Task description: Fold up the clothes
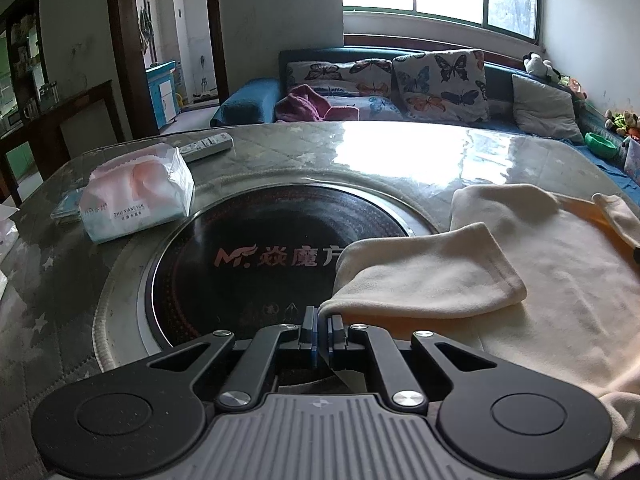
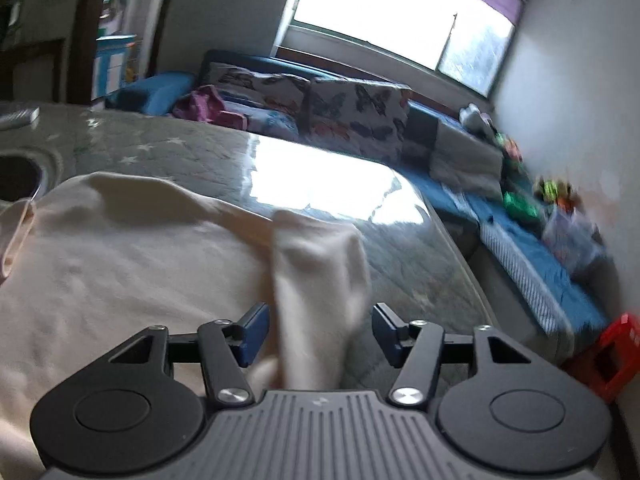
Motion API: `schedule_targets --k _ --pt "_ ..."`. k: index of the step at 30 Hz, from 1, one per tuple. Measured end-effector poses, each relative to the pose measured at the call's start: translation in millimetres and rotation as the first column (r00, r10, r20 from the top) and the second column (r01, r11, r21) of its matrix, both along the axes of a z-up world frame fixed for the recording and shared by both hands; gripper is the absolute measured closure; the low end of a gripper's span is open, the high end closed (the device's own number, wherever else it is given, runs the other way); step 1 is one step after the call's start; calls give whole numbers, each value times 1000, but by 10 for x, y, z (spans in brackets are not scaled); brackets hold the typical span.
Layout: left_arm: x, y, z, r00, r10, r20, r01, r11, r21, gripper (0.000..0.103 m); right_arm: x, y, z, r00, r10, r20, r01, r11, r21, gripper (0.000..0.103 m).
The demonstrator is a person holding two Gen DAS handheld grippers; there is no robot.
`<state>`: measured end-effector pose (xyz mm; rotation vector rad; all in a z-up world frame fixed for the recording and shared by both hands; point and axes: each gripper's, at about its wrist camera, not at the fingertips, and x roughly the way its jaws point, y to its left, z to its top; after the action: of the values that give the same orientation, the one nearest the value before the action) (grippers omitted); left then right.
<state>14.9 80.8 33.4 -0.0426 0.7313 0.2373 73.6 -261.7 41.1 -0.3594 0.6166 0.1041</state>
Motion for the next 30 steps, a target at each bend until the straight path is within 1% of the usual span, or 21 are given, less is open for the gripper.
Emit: schedule_targets --k 3,6,8,10,11,13,17,19,21,23,25,27,28,29,30 --pt "17 -1 -9 1000 5 -6 -5 1000 3 98 100 86 -78 1000 7 -29 -8 999 -51 43" --pt "16 11 0 1000 10 -7 -10 1000 6 98 159 118 -143 1000 -8 0 8 989 -146 43" --pt "13 5 10 1000 10 -3 -10 1000 7 98 161 101 -148 1000 -7 4 8 984 -180 50" --pt "12 0 11 1000 9 0 -9 1000 11 98 139 31 -126 1000 -16 22 20 979 -205 75" --pt "12 4 8 1000 9 0 -9 1000 11 98 128 -4 -114 999 -21 32 27 976 -217 84" --pt "13 12 1 1000 10 -2 -10 1000 9 98 90 -129 -70 996 -60 59 72 974 -217 91" --pt "-2 30 0 1000 10 1 -10 1000 2 98 -31 -464 3 980 -161 114 180 966 -183 91" --pt "-8 34 -1 1000 9 2 -9 1000 0 98 -70 -651 -4 971 -214 109 230 959 -163 91" --pt "-16 30 -1 1000 8 3 -8 1000 -1 98 -98 -813 -46 962 -260 85 270 952 -143 91" --pt "-23 28 0 1000 8 3 -8 1000 -2 98 -128 -924 -83 953 -295 65 302 944 -133 87" --pt "-29 29 4 1000 8 2 -8 1000 -3 97 -165 -1061 -108 941 -335 44 338 936 -104 87" --pt "-37 33 11 1000 10 2 -10 1000 -1 94 -232 -1149 -71 943 -331 31 332 942 -56 82" --pt "-41 36 15 1000 12 2 -12 1000 -1 94 -266 -1192 -52 944 -328 24 329 944 -31 73" --pt "-42 42 17 1000 16 1 -16 1000 -3 94 -311 -1180 -26 950 -311 31 312 950 -24 66" --pt "-44 47 20 1000 19 0 -19 1000 -5 94 -351 -1139 -3 958 -284 41 285 958 -22 66"
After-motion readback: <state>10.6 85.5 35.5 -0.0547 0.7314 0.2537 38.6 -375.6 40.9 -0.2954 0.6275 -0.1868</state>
